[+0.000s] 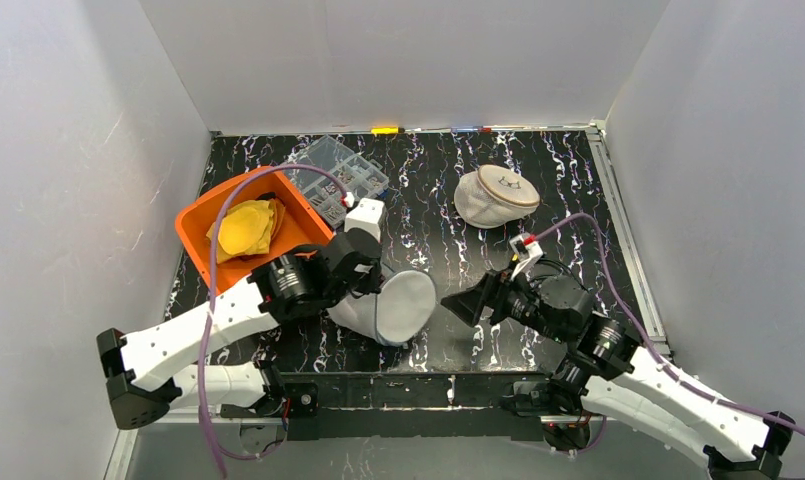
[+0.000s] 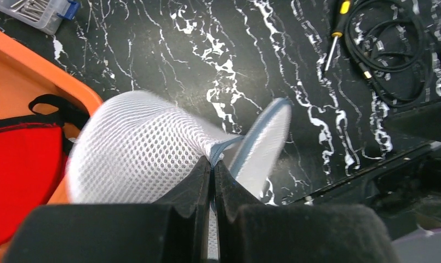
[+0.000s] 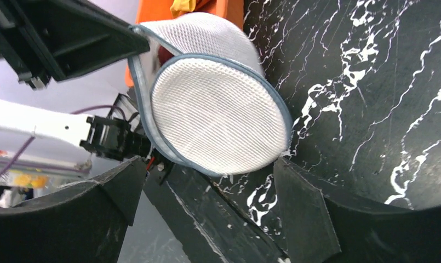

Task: Unzip the laundry bag and remove the bra
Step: Unzip the laundry bag at the center of the board, then open the laundry bag at the center of the board.

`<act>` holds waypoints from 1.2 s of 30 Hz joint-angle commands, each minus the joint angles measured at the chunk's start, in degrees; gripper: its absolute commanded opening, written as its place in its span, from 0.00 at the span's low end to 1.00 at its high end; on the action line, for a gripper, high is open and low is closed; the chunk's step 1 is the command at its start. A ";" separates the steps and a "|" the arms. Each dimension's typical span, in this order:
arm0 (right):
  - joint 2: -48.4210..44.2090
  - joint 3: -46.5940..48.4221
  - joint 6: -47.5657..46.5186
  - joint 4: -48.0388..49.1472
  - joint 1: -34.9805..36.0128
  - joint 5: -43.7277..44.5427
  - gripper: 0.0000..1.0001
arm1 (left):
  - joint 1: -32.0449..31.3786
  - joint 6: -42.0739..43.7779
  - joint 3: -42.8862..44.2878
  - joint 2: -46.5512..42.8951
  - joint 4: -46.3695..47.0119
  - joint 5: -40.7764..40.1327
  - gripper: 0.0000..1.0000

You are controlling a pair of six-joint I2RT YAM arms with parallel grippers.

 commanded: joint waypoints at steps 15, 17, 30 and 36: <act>21.39 10.70 15.69 0.51 2.62 9.54 0.89 | 0.24 -4.37 -1.08 7.42 4.93 2.40 0.00; 23.04 12.30 14.71 -0.43 4.23 11.56 0.89 | 0.24 -5.14 -0.88 7.92 5.29 3.01 0.00; 34.45 18.45 13.96 -3.62 8.38 21.79 0.88 | 0.24 -8.07 -1.50 8.70 8.43 7.14 0.00; 36.74 19.31 15.28 -3.59 8.99 25.31 0.86 | 0.28 -8.34 -2.28 8.58 9.03 7.76 0.00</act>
